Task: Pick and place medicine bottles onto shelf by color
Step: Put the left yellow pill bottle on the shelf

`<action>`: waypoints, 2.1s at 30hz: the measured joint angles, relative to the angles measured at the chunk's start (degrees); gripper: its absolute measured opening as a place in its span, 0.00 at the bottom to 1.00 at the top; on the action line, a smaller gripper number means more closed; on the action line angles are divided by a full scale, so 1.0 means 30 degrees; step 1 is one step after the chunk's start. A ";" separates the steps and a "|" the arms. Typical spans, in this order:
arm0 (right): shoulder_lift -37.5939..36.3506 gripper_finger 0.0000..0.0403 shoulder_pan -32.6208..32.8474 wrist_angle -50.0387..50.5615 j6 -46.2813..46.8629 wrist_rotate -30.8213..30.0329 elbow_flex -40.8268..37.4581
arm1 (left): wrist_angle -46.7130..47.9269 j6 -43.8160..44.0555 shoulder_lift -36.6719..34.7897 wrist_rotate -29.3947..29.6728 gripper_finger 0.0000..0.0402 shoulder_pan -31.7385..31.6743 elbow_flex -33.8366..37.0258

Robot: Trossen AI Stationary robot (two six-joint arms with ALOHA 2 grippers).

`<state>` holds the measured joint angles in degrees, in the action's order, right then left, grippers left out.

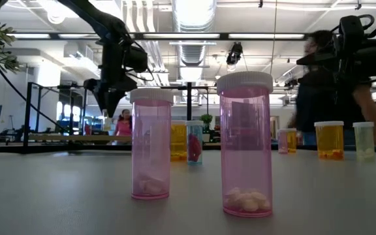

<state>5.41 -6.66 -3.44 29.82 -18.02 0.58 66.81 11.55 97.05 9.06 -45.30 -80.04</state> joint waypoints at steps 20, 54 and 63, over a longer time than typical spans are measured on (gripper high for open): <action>0.0000 0.61 0.0004 0.0000 0.0000 0.0000 0.0000 | -0.0080 -0.1466 0.2210 -0.0115 0.24 -0.1290 -0.2197; -0.0006 0.61 0.0001 0.0000 0.0000 0.0000 0.0000 | -0.0126 -0.0560 0.2721 -0.0314 0.24 -0.2376 -0.2618; -0.0001 0.61 0.0000 0.0000 0.0000 0.0000 0.0000 | -0.0257 -0.0272 0.2721 -0.0314 0.24 -0.2376 -0.2618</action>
<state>5.41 -6.66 -3.44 29.82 -18.02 0.58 66.04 10.74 105.21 8.12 -52.42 -87.90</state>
